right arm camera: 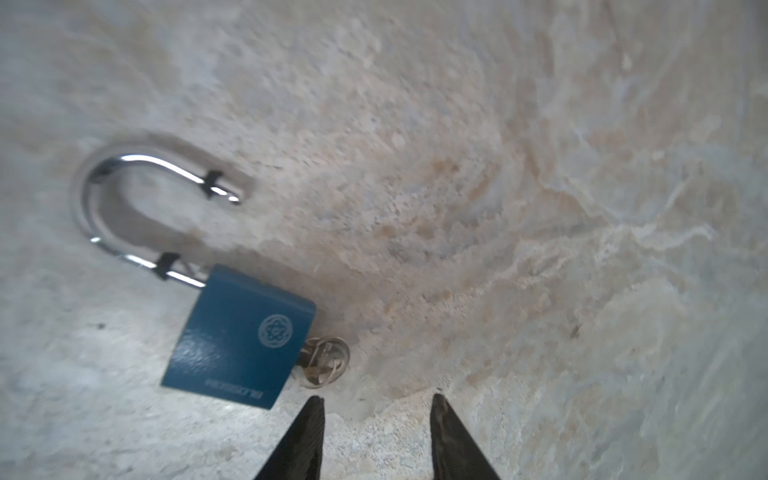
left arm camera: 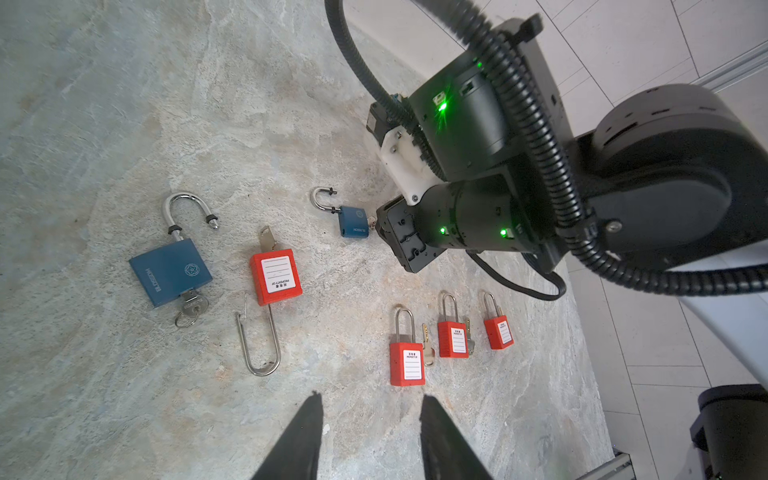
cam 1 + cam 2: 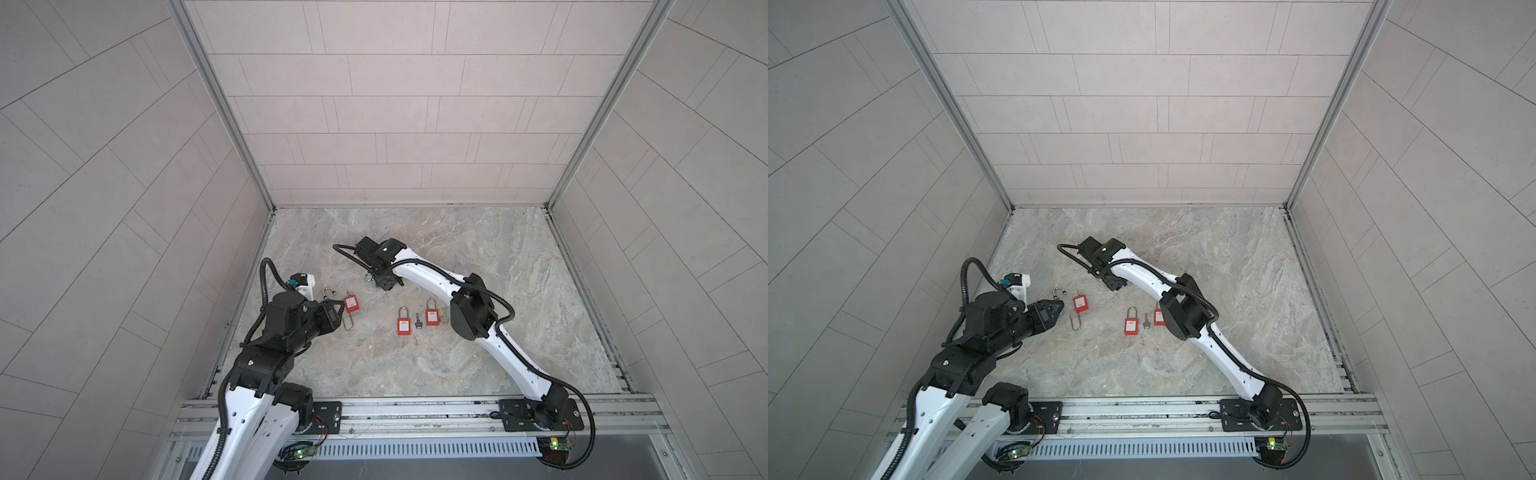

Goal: Lock with the key

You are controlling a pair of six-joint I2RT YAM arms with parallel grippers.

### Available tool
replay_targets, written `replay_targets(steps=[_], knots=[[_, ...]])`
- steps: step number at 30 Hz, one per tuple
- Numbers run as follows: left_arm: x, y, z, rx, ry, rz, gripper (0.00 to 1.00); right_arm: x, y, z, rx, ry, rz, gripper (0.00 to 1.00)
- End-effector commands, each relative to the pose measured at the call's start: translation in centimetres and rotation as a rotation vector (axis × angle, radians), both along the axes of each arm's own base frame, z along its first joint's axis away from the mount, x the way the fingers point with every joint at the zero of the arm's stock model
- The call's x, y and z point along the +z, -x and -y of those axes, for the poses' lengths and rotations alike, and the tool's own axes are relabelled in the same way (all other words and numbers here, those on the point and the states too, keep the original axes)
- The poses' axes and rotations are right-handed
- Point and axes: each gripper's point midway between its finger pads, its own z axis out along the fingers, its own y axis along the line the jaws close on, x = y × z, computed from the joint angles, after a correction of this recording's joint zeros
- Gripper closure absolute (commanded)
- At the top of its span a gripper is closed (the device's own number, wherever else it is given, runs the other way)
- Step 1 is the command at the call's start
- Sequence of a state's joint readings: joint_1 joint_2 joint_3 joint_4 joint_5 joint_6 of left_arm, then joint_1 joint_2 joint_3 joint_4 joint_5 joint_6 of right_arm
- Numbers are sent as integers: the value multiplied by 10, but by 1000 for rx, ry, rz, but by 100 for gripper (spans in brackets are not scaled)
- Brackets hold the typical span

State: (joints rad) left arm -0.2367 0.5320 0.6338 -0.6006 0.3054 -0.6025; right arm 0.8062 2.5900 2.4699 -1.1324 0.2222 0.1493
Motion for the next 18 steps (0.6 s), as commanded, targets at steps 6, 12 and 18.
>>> replay_targets(steps=[6,12,18], knots=[[8,-2,-1,2,0,37,56,33,0,-28,394,-127,-60,55],[8,-4,0,-2,-3,32,56,33,10,-43,526,-261,-137,54],[7,-3,1,-7,-2,30,56,23,17,-60,655,-317,-158,54]])
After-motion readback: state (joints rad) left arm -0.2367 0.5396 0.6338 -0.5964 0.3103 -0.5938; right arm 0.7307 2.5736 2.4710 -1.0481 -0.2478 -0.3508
